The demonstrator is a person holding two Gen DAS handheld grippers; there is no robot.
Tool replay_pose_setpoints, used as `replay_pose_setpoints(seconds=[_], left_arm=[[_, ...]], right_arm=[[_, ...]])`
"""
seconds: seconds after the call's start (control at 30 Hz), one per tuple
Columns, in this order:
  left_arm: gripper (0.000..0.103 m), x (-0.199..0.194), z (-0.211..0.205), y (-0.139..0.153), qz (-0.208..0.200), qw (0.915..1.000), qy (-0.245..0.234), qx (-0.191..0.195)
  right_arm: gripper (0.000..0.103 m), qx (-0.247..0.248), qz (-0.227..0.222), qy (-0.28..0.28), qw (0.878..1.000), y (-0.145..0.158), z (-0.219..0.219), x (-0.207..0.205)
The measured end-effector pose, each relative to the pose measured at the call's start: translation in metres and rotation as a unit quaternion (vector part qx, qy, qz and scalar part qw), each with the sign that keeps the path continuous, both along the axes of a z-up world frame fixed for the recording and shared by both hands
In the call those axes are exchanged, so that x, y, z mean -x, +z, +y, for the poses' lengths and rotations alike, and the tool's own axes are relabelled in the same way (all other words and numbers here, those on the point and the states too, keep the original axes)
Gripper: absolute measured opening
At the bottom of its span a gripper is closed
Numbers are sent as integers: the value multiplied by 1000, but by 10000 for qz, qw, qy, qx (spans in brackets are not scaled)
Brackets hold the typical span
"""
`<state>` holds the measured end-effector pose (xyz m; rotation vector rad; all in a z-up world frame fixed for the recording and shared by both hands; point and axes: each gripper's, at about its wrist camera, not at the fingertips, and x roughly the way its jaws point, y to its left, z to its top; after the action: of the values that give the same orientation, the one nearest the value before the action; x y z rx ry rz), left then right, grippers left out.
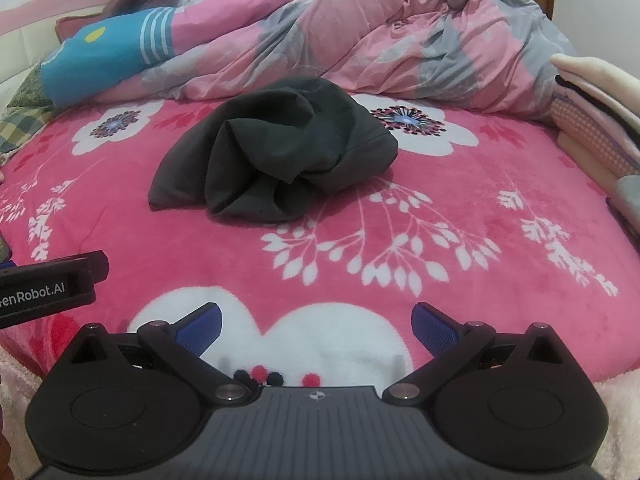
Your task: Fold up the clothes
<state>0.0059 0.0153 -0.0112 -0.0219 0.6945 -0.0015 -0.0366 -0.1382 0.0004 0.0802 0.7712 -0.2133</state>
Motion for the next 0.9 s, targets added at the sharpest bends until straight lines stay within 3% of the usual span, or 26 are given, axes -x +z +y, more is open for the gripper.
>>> replay_pose_setpoints(seconds=[0.9], left_arm=[[103,-3,-2,-2,21,10000,1,18]], right_arm=[[103,-21,-35,-48,10000,-1,-5,-1]])
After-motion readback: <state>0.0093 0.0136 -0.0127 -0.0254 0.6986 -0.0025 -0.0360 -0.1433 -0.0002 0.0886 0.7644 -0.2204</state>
